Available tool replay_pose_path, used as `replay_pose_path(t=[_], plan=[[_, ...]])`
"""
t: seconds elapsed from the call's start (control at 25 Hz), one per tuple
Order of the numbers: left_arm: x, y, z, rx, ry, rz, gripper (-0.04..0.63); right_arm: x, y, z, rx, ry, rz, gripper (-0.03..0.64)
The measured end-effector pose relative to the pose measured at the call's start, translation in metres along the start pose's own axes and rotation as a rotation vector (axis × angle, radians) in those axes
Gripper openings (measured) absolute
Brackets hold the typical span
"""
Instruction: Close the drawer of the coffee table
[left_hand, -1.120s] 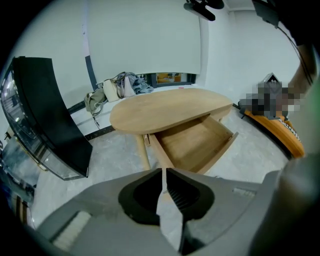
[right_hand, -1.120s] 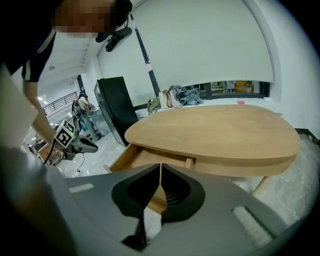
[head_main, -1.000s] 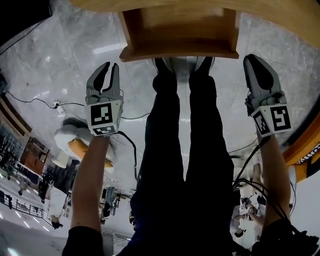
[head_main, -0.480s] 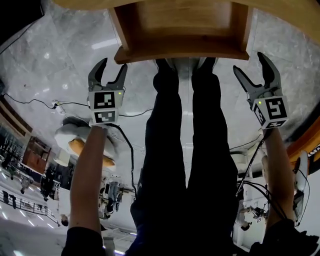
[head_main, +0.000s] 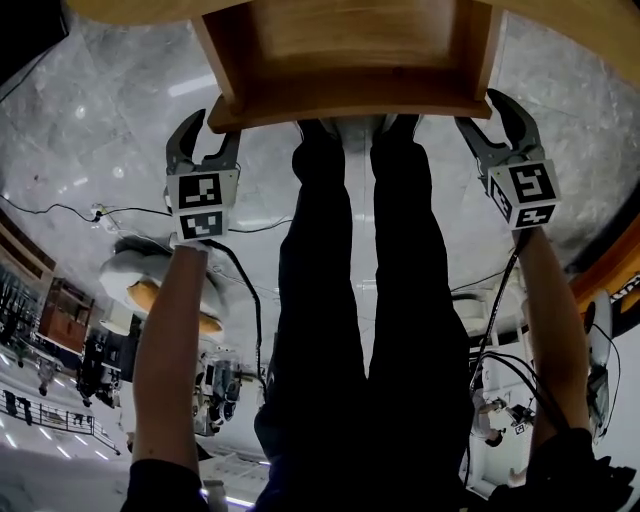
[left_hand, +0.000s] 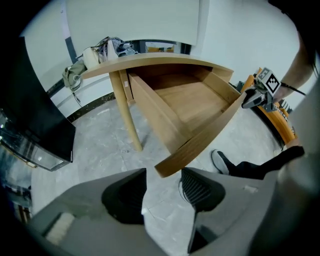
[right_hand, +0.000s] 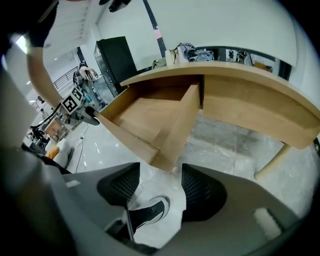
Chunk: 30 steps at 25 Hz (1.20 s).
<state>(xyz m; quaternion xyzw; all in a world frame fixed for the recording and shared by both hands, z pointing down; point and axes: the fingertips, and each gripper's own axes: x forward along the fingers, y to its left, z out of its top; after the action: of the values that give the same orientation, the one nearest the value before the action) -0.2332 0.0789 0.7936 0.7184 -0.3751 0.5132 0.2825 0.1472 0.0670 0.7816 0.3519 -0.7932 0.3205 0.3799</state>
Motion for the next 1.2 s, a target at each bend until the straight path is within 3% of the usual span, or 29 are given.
replay_pose_path(t=[0.24,0.6,1.2], plan=[[-0.001,-0.002,0.006,-0.107,-0.014,-0.017,0.151,0.003,0.002,0.005,0.082,-0.011,0.001,0.172],[-0.004,0.0,0.003,-0.135,0.023,-0.032,0.15,0.001,0.005,0.008,0.12,0.009,-0.003,0.163],[-0.026,0.02,0.025,-0.275,-0.04,-0.011,0.15,-0.01,0.012,0.034,0.187,-0.04,-0.004,0.161]])
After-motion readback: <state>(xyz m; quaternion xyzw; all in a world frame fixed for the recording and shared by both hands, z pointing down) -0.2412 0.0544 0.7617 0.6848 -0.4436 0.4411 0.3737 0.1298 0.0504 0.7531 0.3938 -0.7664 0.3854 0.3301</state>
